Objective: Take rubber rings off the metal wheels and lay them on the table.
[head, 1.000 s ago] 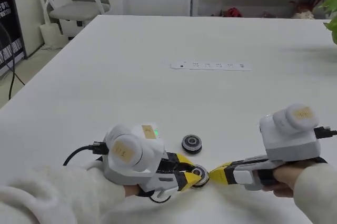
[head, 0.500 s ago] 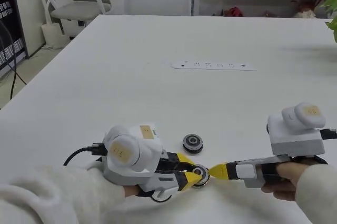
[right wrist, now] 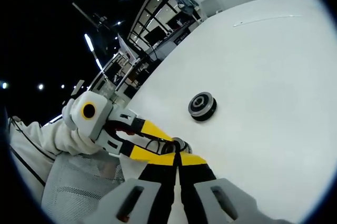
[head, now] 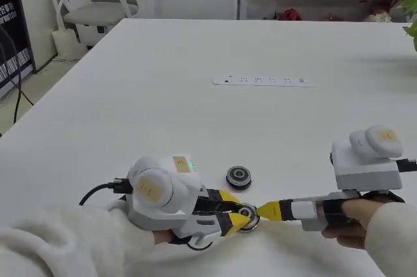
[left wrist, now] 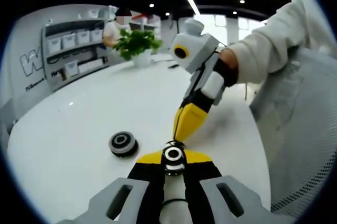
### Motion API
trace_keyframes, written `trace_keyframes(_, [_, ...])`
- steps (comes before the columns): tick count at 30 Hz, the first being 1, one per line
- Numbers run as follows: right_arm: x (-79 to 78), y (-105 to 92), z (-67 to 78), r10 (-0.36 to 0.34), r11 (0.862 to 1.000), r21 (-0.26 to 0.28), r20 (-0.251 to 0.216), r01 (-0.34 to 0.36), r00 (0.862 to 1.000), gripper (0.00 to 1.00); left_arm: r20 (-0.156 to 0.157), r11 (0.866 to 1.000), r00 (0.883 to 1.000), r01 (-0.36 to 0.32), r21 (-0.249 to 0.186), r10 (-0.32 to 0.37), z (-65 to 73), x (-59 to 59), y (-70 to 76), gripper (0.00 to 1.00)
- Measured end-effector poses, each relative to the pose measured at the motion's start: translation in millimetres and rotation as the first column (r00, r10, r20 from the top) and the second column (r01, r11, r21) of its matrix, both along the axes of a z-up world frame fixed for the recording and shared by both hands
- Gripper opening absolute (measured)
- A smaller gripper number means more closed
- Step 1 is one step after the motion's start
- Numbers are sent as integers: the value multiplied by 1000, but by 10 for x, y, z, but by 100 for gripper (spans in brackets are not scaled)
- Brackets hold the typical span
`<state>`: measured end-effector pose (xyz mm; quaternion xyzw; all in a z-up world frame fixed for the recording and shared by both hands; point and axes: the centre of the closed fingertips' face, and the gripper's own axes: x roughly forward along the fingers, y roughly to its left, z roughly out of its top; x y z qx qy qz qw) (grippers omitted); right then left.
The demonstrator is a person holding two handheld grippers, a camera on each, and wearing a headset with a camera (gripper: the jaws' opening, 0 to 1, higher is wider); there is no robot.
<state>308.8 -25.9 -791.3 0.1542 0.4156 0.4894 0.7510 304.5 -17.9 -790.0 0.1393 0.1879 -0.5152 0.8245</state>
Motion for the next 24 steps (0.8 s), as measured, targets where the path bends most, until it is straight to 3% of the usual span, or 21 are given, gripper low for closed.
trace_keyframes(24, [-20, 50, 43, 13, 1000, 19, -8, -13, 1000, 0, 9, 1000, 1000, -8, -2, 8, 0, -6, -6, 14])
